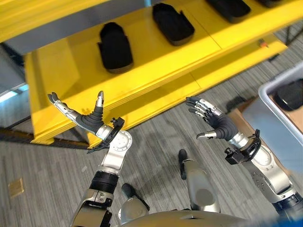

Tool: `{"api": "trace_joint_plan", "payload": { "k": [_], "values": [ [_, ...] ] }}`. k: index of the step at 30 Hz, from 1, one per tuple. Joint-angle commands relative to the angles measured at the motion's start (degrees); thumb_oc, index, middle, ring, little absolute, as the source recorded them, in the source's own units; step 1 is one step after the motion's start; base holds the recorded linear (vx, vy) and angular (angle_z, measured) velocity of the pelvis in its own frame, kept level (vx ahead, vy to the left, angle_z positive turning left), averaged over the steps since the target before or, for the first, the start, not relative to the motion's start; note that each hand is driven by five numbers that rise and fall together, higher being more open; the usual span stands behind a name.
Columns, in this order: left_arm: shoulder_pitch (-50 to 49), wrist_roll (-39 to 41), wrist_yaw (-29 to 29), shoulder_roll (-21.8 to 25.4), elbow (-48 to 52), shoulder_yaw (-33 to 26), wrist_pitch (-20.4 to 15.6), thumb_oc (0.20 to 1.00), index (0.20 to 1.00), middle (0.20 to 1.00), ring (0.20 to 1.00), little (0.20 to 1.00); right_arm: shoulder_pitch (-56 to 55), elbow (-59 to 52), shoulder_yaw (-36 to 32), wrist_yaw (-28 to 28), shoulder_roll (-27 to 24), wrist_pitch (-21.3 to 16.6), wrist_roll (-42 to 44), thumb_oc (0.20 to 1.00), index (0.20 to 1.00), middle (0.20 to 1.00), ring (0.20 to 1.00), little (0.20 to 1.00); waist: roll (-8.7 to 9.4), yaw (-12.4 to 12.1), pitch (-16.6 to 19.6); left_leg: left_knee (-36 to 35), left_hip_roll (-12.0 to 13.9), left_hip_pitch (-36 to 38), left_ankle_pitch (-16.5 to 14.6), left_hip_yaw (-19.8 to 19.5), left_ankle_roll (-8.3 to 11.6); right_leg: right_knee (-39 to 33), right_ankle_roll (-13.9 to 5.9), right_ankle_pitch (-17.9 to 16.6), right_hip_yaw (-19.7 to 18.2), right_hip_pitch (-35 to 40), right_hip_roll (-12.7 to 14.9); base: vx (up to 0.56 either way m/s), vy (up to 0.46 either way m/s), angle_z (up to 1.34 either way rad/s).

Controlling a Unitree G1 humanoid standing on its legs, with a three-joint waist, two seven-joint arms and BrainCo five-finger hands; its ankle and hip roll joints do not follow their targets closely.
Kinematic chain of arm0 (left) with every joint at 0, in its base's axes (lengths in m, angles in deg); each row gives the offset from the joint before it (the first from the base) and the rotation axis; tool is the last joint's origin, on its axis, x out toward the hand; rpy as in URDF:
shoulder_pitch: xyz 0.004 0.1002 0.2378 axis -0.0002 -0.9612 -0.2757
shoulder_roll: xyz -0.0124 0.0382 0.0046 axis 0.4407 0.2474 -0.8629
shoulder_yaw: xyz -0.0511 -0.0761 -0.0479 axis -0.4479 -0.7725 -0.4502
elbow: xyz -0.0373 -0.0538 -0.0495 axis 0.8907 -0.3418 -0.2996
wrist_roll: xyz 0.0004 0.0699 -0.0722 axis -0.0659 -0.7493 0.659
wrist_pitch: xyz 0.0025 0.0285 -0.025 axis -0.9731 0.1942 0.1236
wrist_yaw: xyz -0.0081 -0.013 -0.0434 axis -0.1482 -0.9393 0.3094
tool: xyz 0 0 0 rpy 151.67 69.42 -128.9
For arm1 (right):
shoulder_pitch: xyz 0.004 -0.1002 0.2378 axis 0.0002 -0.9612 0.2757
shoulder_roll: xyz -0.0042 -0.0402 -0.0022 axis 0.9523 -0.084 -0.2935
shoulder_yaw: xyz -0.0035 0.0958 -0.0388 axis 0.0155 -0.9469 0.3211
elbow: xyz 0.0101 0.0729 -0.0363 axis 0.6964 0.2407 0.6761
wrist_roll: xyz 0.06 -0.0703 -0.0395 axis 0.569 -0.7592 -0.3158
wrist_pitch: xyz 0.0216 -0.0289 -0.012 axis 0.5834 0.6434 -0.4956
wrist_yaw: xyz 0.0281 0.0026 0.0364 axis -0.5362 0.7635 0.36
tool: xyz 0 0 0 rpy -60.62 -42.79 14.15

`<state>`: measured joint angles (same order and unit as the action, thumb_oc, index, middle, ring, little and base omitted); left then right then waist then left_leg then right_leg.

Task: Move parts from the plastic box to the shelf.

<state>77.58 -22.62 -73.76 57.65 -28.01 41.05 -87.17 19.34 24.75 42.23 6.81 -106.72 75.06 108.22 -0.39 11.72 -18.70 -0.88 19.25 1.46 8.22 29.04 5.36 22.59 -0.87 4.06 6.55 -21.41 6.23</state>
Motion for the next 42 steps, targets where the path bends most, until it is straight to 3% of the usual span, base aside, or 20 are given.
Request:
{"api": "trace_joint_plan", "payload": {
  "k": [1,4,5,7,8,9,10,12,14,16,19,22,25,27,29,32,34,36,39,42],
  "values": [
    [4.7,-2.0,2.6,6.6,-2.4,-2.5,-2.3,1.0,1.0,1.0,1.0,1.0,-0.3,-2.8,-0.4,-0.5,2.3,-4.5,1.3,1.0,1.0,1.0,1.0,1.0,4.27,3.4,-0.7,6.6,1.7,1.1,-1.4,-4.2,3.83,-10.6,-3.09,-0.8,-0.5,10.8,2.0,0.03,-0.036,0.16],
    [2.9,-1.2,7.1,6.4,-2.8,-1.9,-5.8,1.0,1.0,1.0,1.0,1.0,-1.0,-2.5,-0.2,-1.2,3.1,-5.6,1.6,1.0,1.0,1.0,1.0,1.0,3.65,2.8,0.4,6.6,0.9,1.8,-2.1,-4.5,3.52,-11.0,-3.06,-0.7,-0.2,12.2,2.2,-0.01,-0.077,0.16],
    [-1.0,1.2,16.5,5.8,1.7,-0.1,-9.9,1.0,1.0,1.0,1.0,1.0,-1.5,-2.1,-0.4,-2.1,4.8,-4.9,3.9,1.0,1.0,1.0,1.0,1.0,3.08,1.4,0.8,6.9,0.3,2.2,-2.9,-5.2,3.2,-10.7,-2.71,-0.2,1.0,13.1,2.3,-0.1,-0.183,0.11],
    [-6.4,4.1,24.6,5.9,7.5,1.2,-11.0,1.0,1.0,1.0,1.0,1.0,-2.0,-0.4,-0.9,-2.8,6.0,-3.9,4.4,1.0,1.0,1.0,1.0,1.0,2.9,-0.7,1.0,7.0,0.7,2.0,-2.1,-6.5,3.22,-9.8,-1.87,0.7,2.8,14.2,2.7,-0.09,-0.199,0.06],
    [-9.1,6.2,28.0,6.0,9.5,1.5,-11.6,1.0,1.0,1.0,1.0,1.0,-2.3,0.5,-0.9,-3.4,6.4,-3.6,4.2,1.0,1.0,1.0,1.0,1.0,2.85,-1.6,1.2,6.7,1.0,1.9,-1.1,-7.3,3.38,-9.5,-1.36,1.3,3.5,14.8,2.6,-0.02,-0.206,0.32],
    [-13.7,8.7,35.8,6.3,12.2,2.4,-13.2,1.0,1.0,1.0,1.0,1.0,-3.7,1.7,-1.6,-6.0,6.5,-3.3,3.4,1.0,1.0,1.0,1.0,1.0,2.96,-3.0,2.1,5.5,1.7,1.5,2.5,-8.2,4.03,-10.3,-0.47,1.6,5.7,16.7,2.3,-0.07,-0.225,0.54],
    [-16.3,11.5,44.1,6.8,12.8,4.0,-14.8,1.0,1.0,1.0,1.0,1.0,-5.6,2.5,-3.7,-8.0,6.0,-3.1,5.5,1.0,1.0,1.0,1.0,1.0,3.51,-3.6,2.8,6.3,1.2,0.7,2.6,-7.1,3.79,-13.0,-0.22,0.5,8.4,18.9,2.5,-0.09,-0.136,1.25],
    [-20.4,15.5,51.8,7.0,13.8,6.0,-13.9,1.0,1.0,1.0,1.0,1.0,-6.8,4.3,-5.4,-8.8,5.4,-2.7,7.6,1.0,1.0,1.0,1.0,1.0,3.49,-6.3,3.9,7.0,-7.2,0.1,-2.2,-12.6,0.37,-19.0,-1.8,-4.6,6.2,20.1,1.5,-0.16,0.102,1.89],
    [-22.3,14.0,54.4,7.7,15.7,6.6,-13.8,1.0,1.0,1.0,1.0,1.0,-6.1,5.3,-5.3,-7.8,6.5,-0.7,10.5,1.0,1.0,1.0,1.0,1.0,4.75,-8.6,4.4,7.4,-14.7,0.0,-9.3,-21.5,-3.43,-22.2,-4.21,-8.5,0.0,20.2,0.9,-0.14,0.258,0.0],
    [-22.4,14.3,57.2,8.6,16.6,7.7,-12.4,1.0,1.0,1.0,1.0,1.0,-5.7,5.8,-4.2,-9.9,8.6,0.4,11.1,1.0,1.0,1.0,1.0,1.0,6.55,-9.0,5.1,5.3,-18.0,2.8,-14.2,-22.8,-6.01,-24.6,-6.63,-12.0,-3.5,19.3,1.0,-0.16,0.332,-2.01],
    [-21.8,14.3,58.1,8.6,14.5,9.4,-12.0,1.0,1.0,1.0,1.0,1.0,-6.5,7.5,-3.6,-10.8,10.3,0.5,10.3,1.0,1.0,1.0,1.0,1.0,7.47,-8.7,5.6,3.6,-18.9,4.8,-14.8,-19.4,-6.91,-26.3,-8.86,-15.6,-0.7,17.9,1.8,-0.19,0.153,-1.44],
    [-22.0,12.9,55.8,9.0,13.8,10.3,-11.6,1.0,1.0,1.0,1.0,1.0,-6.5,8.7,-3.2,-9.4,10.5,0.5,9.6,1.0,1.0,1.0,1.0,1.0,7.46,-9.3,5.4,1.7,-18.1,7.3,-14.3,-14.5,-6.63,-26.2,-10.52,-17.6,6.0,17.4,3.4,-0.13,0.002,-1.54],
    [-21.4,14.1,54.7,9.7,12.0,11.6,-11.3,1.0,1.0,1.0,1.0,1.0,-6.7,10.0,-3.6,-12.0,10.8,0.2,8.7,1.0,1.0,1.0,1.0,1.0,6.87,-8.3,6.0,0.8,-16.7,7.8,-13.0,-11.9,-6.88,-20.5,-9.94,-17.6,5.5,16.8,5.7,-0.11,-0.142,-1.3],
    [-21.8,15.5,54.0,9.7,11.9,11.0,-11.0,1.0,1.0,1.0,1.0,1.0,-6.9,10.9,-3.4,-13.1,11.8,0.3,6.4,1.0,1.0,1.0,1.0,1.0,5.94,-8.6,6.6,0.3,-15.1,8.5,-13.4,-9.8,-6.43,-17.5,-10.13,-15.2,8.2,18.3,6.7,-0.01,-0.174,-0.52],
    [-21.8,15.9,52.8,9.4,12.2,10.3,-10.4,1.0,1.0,1.0,1.0,1.0,-6.1,11.7,-2.6,-15.3,11.9,1.3,3.9,1.0,1.0,1.0,1.0,1.0,5.61,-9.5,7.6,-0.9,-13.2,8.6,-11.8,-5.4,-5.03,-19.7,-9.29,-11.8,13.8,21.5,6.9,0.05,-0.355,-0.99],
    [-22.2,15.8,52.9,8.6,12.0,10.2,-10.8,1.0,1.0,1.0,1.0,1.0,-6.3,11.3,-2.3,-17.3,11.6,2.3,1.6,1.0,1.0,1.0,1.0,1.0,5.92,-8.8,8.0,-1.9,-11.5,9.3,-10.6,-1.8,-3.67,-22.4,-9.18,-11.0,15.5,23.2,6.1,0.13,-0.382,-1.45],
    [-21.9,16.1,53.7,8.1,11.8,10.2,-12.6,1.0,1.0,1.0,1.0,1.0,-7.1,11.2,-3.3,-18.5,10.0,3.6,0.7,1.0,1.0,1.0,1.0,1.0,6.01,-7.8,8.7,-1.9,-10.1,8.4,-9.2,-0.9,-2.47,-23.0,-7.13,-8.6,15.2,24.0,3.7,0.23,-0.514,-0.65],
    [-19.8,18.6,54.1,8.2,10.9,10.4,-14.0,1.0,1.0,1.0,1.0,1.0,-6.6,11.5,-3.3,-19.4,8.2,2.1,-1.4,1.0,1.0,1.0,1.0,1.0,5.86,-6.9,8.3,1.3,-7.7,6.0,-8.2,-1.9,-1.39,-20.8,-4.09,-5.3,13.8,23.4,1.1,0.2,-0.572,-0.51],
    [-17.7,19.3,54.2,7.9,9.6,10.3,-14.3,1.0,1.0,1.0,1.0,1.0,-5.0,12.3,-3.3,-18.8,6.9,1.2,-2.9,1.0,1.0,1.0,1.0,1.0,5.71,-6.4,8.1,4.8,-5.9,4.4,-6.9,-3.0,-0.46,-19.7,-2.34,-3.7,12.6,23.0,-0.5,0.14,-0.347,-0.22],
    [-16.0,18.9,53.0,7.2,9.1,10.0,-13.3,1.0,1.0,1.0,1.0,1.0,-5.0,11.3,-4.0,-17.2,5.2,1.5,-0.9,1.0,1.0,1.0,1.0,1.0,5.91,-5.4,8.0,12.2,-3.1,2.1,-3.4,-3.5,1.43,-20.1,-0.17,-2.7,11.6,24.0,-2.5,0.17,-0.29,-0.37]
  ]
}}
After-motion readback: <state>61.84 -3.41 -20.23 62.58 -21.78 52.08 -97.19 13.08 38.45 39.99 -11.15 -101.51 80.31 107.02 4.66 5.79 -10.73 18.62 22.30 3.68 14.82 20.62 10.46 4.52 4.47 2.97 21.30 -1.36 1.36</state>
